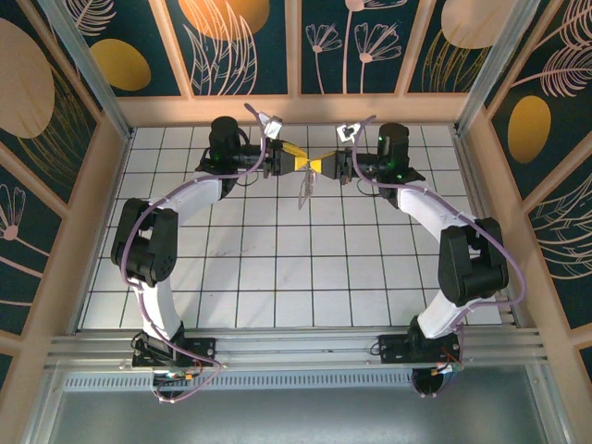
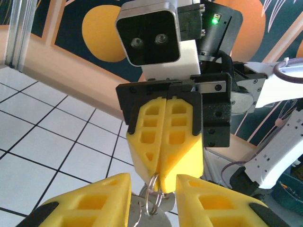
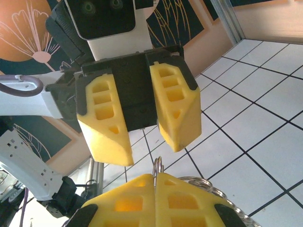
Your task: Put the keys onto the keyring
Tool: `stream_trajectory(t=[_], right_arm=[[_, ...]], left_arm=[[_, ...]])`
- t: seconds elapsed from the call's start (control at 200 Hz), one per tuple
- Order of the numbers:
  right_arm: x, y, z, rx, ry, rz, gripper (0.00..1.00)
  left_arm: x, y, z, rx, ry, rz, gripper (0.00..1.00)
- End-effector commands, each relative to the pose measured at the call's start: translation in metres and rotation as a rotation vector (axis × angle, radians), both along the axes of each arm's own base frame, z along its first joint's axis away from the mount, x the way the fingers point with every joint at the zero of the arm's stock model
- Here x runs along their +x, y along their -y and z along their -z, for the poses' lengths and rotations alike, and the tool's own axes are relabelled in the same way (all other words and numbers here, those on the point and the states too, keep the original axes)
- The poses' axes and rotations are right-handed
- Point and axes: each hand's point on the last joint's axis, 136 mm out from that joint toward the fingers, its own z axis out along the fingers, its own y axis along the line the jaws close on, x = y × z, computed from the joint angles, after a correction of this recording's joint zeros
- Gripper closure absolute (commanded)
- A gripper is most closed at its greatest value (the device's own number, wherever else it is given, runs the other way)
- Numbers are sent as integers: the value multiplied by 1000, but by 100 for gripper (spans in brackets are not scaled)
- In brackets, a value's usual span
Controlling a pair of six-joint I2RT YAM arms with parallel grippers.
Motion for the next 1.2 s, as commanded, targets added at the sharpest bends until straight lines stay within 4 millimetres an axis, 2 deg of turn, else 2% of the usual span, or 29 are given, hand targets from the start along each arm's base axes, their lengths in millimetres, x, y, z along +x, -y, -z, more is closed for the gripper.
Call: stream_trajectory(t=[0.0,0.445,0.611,0.846,1.196], right_arm=[[-2,-6,-19,31,74,-44,100],[2,-8,-17,30,74,-38,100],[4,-8,-16,28,69,-34,100],[6,-8,-12,26,61,-31,100],[8,-10,-10,30,52,-31,100]], left_arm=[[-1,-2,-6,-26,22,26,70],[-5,-2,7,-16,6,42,70],[-6,-2,11,-12,0,51,79],[-6,-1,9,-15,2,52,85],[-12,5,10,-15,7,79,88]])
